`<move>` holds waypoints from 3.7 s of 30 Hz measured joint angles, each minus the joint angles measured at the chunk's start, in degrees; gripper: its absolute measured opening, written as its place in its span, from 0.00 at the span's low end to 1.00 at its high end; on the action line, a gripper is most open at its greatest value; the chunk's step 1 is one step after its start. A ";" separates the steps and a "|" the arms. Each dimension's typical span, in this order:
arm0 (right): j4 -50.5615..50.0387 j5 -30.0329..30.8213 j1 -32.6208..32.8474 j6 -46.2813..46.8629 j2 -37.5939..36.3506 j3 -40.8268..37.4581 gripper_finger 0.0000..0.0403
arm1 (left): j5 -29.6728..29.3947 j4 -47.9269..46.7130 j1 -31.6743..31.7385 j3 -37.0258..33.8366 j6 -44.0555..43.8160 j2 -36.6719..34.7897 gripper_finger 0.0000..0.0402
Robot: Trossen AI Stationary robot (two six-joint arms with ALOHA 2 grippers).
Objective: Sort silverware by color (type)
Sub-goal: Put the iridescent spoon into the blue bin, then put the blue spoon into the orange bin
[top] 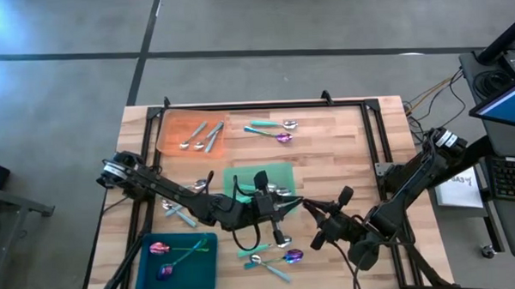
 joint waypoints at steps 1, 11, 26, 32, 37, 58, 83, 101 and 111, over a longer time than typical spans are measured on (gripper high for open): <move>-0.05 0.00 0.00 -0.02 -0.06 0.00 0.08 | 0.02 0.01 0.00 0.00 -0.01 -0.08 0.00; -0.21 -3.18 0.00 9.02 -0.09 0.00 0.07 | 0.20 -0.20 -0.04 0.00 -0.04 -0.18 0.00; -0.03 -3.71 0.00 8.57 -0.07 0.00 0.14 | -0.54 -4.22 0.13 0.00 1.56 -0.22 0.00; -0.01 -5.14 0.00 10.27 -0.16 0.00 0.14 | -3.76 -4.93 0.81 0.00 2.67 -0.22 0.00; 0.05 -5.15 0.00 11.71 -0.40 0.00 0.12 | -6.40 -6.11 1.98 0.00 4.27 -0.27 0.00; -0.53 -5.15 0.02 11.71 -0.40 0.00 0.38 | -6.04 -54.52 -10.57 0.00 -25.65 -16.80 0.00; -13.26 -8.29 0.00 29.15 -0.42 -0.02 0.31 | 32.73 -103.51 -20.41 -0.07 -65.63 -20.49 0.00; -13.70 -9.72 0.00 29.26 -0.42 -0.02 0.31 | 41.78 -103.54 -20.01 -0.13 -63.61 -12.63 0.05; -13.59 -9.72 0.00 29.26 -0.43 -0.01 0.30 | 39.89 -103.51 -19.14 -0.12 -63.08 -12.63 0.21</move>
